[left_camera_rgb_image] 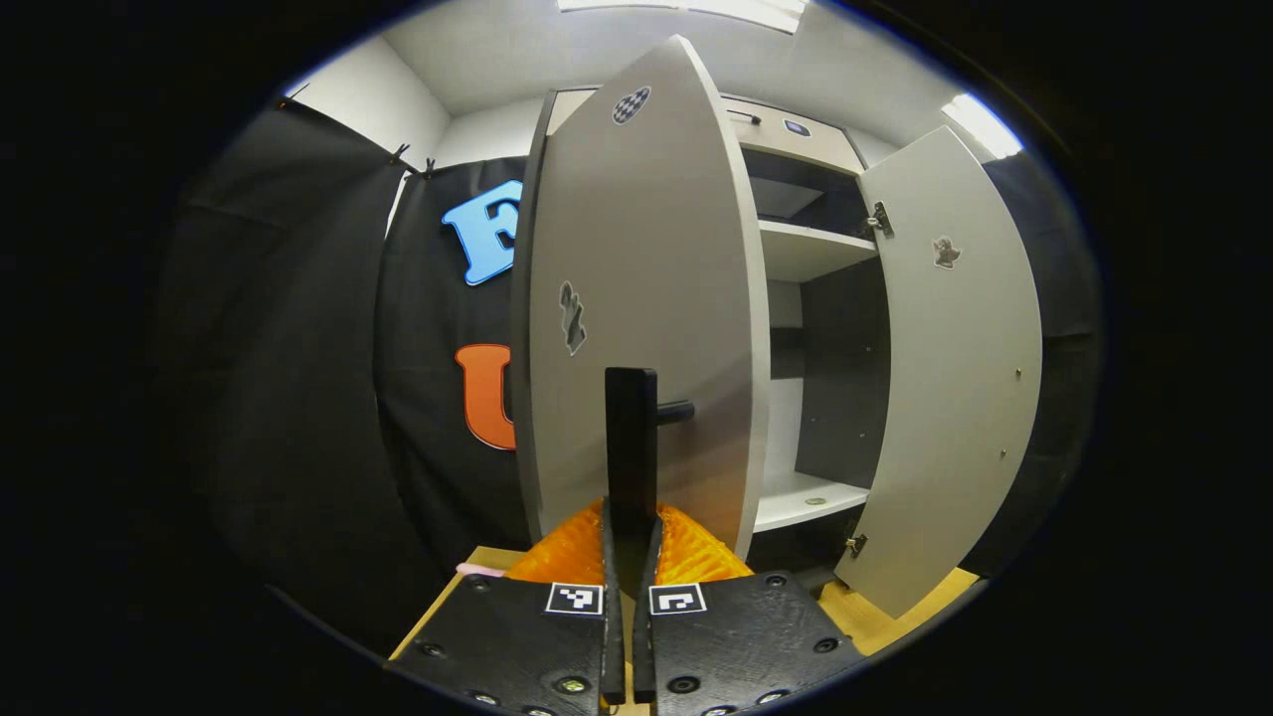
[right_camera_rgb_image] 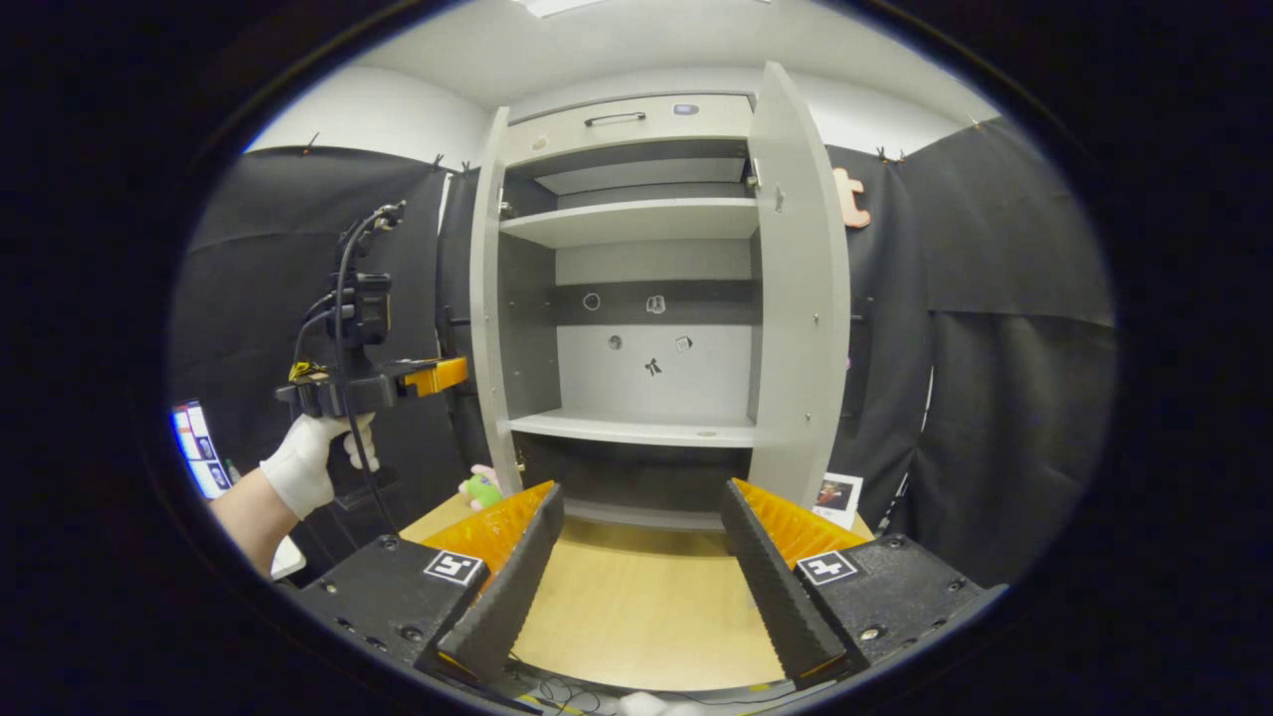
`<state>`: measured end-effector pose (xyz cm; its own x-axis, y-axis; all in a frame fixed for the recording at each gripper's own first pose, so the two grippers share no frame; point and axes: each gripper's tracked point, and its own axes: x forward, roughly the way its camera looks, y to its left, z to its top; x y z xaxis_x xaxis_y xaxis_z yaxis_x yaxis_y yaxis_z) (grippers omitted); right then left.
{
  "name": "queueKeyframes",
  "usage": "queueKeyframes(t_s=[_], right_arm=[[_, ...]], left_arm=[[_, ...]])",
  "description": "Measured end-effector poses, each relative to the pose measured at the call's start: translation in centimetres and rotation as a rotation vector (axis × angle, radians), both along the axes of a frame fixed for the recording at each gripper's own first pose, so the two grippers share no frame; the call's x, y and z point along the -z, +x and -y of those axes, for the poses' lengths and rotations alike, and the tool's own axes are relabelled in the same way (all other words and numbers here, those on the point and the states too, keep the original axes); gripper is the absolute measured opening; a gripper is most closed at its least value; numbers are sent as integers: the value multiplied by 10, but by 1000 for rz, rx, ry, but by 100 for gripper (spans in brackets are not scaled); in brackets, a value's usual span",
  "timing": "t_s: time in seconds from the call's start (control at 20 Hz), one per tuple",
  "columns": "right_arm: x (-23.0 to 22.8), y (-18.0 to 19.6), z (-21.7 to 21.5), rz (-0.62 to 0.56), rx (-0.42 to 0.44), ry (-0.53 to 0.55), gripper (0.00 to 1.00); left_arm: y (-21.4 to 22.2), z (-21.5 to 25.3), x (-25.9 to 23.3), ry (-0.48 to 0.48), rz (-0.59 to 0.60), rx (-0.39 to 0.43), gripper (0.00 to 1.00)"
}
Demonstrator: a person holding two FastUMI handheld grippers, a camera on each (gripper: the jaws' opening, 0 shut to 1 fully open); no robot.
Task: Open the right door of the double-door shoe cabinet with the right hand, and open the left door with the left hand.
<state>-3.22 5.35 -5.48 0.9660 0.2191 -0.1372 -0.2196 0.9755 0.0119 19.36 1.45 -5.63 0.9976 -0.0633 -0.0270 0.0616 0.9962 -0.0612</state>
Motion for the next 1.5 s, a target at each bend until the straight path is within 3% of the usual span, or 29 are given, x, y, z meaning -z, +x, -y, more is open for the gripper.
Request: queueKeyframes(t_s=[0.55, 0.9, 1.05, 1.2, 1.5], right_arm=[[1, 2, -14, 1, -41, 4, 99], [3, 2, -23, -4, -51, 9, 100], [2, 2, -23, -2, -53, 0, 100], [4, 4, -26, -7, -55, 1, 100], [5, 3, -29, -7, -68, -9, 100]], left_arm=[[-18, -57, 6, 9, 7, -31, 0], [-17, -118, 9, 7, 19, -68, 0], [-21, -115, 6, -32, 33, 3, 0], [-19, -119, 7, 17, 38, -10, 0], [-19, -120, 7, -19, 24, -21, 0]])
